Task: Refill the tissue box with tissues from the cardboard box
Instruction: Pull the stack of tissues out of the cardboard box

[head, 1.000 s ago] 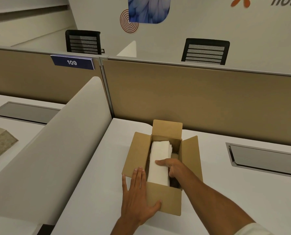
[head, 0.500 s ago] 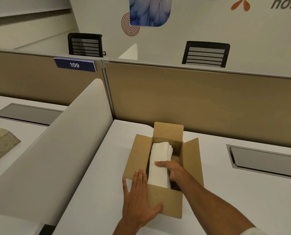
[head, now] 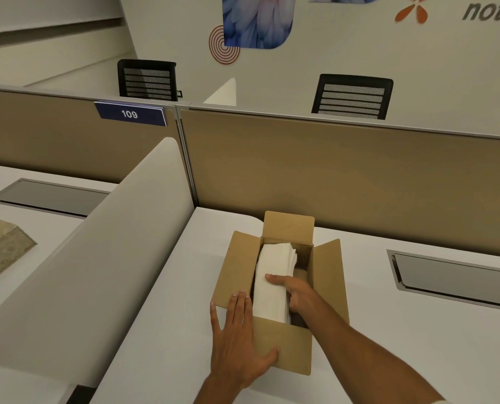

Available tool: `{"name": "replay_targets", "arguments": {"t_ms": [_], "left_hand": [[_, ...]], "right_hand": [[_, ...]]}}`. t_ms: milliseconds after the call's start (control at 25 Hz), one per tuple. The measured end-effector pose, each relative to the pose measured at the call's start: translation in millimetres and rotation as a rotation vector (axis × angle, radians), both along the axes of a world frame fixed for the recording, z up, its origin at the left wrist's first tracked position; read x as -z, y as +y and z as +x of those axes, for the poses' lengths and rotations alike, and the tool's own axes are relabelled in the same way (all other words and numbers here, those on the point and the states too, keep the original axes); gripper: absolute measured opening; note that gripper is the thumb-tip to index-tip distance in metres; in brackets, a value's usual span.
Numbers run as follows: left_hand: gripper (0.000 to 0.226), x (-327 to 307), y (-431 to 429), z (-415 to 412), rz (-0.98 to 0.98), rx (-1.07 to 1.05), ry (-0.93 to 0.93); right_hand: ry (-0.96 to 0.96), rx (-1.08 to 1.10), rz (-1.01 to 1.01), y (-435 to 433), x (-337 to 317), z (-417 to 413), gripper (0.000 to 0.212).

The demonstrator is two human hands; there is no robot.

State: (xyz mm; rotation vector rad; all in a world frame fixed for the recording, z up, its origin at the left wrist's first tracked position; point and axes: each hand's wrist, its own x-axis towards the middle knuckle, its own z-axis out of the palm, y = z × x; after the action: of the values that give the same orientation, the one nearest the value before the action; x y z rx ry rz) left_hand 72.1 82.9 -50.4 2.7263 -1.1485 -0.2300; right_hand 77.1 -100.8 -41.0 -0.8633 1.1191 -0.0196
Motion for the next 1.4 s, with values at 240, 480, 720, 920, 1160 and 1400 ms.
{"name": "replay_targets", "arguments": {"t_ms": [240, 480, 720, 920, 1160, 1400], "left_hand": [[0.102, 1, 0, 0, -0.036, -0.019, 0.0], [0.11, -1, 0, -1, -0.027, -0.026, -0.038], [0.102, -12, -8, -4, 0.178, -0.154, 0.023], [0.049, -45, -45, -50, -0.022, -0.204, -0.08], [0.032, -87, -103, -156, -0.894, -0.517, 1.153], [0.067, -64, -136, -261, -0.805, -0.673, 1.734]], "right_hand": [[-0.104, 0.004, -0.104, 3, -24, -2, 0.046], [-0.216, 0.022, -0.17, -8, -70, -31, 0.059], [-0.307, 0.12, -0.076, -29, -101, -102, 0.058], [-0.363, 0.302, 0.034, -38, -95, -184, 0.057], [-0.4, 0.413, 0.153, -51, -82, -281, 0.065], [-0.397, 0.509, 0.154, -71, -79, -377, 0.057]]}}
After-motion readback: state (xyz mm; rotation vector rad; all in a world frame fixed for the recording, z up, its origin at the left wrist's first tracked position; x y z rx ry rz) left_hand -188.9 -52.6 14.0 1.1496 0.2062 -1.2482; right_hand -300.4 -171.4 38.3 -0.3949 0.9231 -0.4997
